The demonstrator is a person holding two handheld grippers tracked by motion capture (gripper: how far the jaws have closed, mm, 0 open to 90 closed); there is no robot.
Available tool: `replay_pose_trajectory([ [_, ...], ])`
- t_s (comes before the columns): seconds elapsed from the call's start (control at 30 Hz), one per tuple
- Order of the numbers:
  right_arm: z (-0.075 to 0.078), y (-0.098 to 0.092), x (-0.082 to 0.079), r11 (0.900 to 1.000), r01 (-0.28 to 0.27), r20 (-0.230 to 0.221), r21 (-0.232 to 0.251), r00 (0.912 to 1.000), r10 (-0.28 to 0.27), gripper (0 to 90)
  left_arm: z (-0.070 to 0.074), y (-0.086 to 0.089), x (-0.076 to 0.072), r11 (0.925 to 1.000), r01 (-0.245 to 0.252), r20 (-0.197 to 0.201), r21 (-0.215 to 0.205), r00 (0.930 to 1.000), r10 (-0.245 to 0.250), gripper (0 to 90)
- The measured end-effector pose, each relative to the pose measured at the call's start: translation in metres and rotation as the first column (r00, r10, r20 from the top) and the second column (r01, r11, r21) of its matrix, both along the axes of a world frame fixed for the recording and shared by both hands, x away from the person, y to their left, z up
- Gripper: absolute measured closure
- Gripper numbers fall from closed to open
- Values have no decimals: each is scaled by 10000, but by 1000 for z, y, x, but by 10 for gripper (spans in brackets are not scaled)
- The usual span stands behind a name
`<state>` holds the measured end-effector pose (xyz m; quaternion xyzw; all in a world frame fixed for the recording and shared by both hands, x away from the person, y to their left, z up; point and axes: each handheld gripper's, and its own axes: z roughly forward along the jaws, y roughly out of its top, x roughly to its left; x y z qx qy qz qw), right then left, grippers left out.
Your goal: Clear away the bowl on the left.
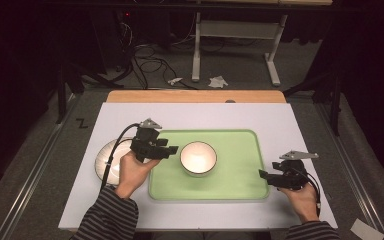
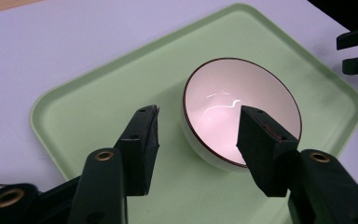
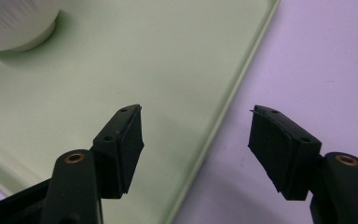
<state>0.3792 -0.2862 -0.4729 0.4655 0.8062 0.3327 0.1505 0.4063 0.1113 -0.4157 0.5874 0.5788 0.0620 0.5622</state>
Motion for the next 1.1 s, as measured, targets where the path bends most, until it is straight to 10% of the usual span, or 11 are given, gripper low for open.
replay_pose_trajectory([
  [1.1, 0, 4, 4, 10000, -33, 20, 32, 10000, 33, 363, -3, 8, -43, 9996, 299, 92, -17, 9995, -299, 469],
])
